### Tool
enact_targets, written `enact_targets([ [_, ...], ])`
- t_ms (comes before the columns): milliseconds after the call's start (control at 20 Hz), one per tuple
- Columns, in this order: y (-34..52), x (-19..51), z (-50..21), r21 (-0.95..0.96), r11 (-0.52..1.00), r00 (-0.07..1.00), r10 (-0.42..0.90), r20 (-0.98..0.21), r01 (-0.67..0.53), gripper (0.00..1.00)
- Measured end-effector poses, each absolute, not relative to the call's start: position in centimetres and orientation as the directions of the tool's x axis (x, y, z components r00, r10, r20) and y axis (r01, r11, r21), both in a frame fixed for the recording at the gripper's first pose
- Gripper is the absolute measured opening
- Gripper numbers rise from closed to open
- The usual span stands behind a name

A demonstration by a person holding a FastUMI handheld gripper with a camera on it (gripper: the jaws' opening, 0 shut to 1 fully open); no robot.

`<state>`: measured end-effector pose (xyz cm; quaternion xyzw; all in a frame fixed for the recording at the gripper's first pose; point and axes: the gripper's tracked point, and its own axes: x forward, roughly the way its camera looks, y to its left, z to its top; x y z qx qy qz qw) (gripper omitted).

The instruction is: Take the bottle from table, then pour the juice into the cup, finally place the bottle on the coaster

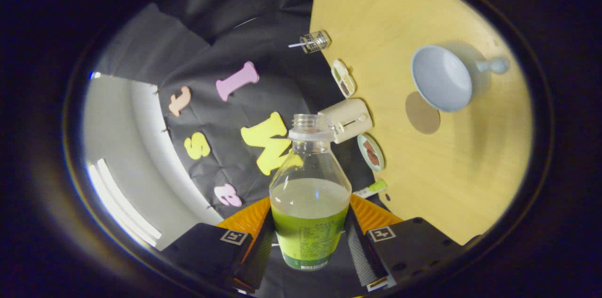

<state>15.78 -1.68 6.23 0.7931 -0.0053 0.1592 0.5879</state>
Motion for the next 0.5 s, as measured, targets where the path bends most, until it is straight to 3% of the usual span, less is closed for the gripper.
enact_targets([
  [250,-0.8,15.5,7.4,0.973,0.047,0.949,0.236,0.207,-0.224,0.78],
  [500,-1.5,15.4,6.7,0.876,0.44,0.967,0.235,0.097,-0.195,0.78],
])
